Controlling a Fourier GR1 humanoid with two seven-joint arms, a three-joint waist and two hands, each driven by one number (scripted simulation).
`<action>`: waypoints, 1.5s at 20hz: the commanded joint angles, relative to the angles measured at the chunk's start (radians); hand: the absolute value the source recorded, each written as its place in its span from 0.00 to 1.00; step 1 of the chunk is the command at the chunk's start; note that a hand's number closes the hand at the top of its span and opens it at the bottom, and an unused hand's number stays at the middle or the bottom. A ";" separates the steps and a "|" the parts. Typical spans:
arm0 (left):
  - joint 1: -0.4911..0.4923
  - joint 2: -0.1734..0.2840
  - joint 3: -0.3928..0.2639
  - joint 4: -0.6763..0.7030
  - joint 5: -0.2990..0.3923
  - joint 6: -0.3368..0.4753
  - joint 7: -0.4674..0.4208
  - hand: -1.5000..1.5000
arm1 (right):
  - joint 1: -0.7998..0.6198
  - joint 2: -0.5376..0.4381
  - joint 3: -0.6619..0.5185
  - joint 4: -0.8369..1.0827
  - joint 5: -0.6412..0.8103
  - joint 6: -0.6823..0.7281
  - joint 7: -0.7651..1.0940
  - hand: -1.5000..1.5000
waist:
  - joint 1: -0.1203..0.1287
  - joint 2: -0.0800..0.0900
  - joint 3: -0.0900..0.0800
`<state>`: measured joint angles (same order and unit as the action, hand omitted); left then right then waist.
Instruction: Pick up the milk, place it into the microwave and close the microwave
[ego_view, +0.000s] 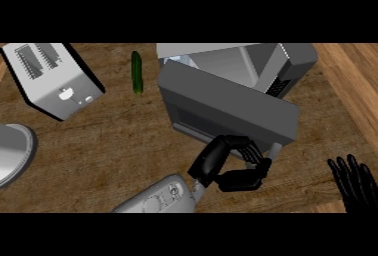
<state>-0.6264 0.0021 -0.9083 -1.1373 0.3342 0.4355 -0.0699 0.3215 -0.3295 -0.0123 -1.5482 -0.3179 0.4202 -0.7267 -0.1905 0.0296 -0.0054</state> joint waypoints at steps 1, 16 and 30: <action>-0.082 -0.002 0.055 0.057 0.054 0.082 -0.060 1.00 | 0.000 -0.037 0.008 -0.042 -0.032 0.073 -0.001 0.00 | -0.036 0.009 0.000; -0.267 -0.002 0.205 0.244 0.277 0.134 -0.194 1.00 | 0.030 -0.085 0.053 -0.199 -0.140 0.100 0.108 0.00 | -0.136 0.043 0.000; -0.321 -0.002 0.227 0.342 0.374 0.121 -0.295 1.00 | 0.041 -0.133 0.048 -0.283 -0.229 0.128 0.165 0.00 | -0.165 0.057 0.003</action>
<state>-0.8777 0.0022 -0.7103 -0.8667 0.6840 0.5843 -0.3534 0.3602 -0.4523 0.0315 -1.8216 -0.5284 0.5187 -0.5589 -0.3474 0.0712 -0.0028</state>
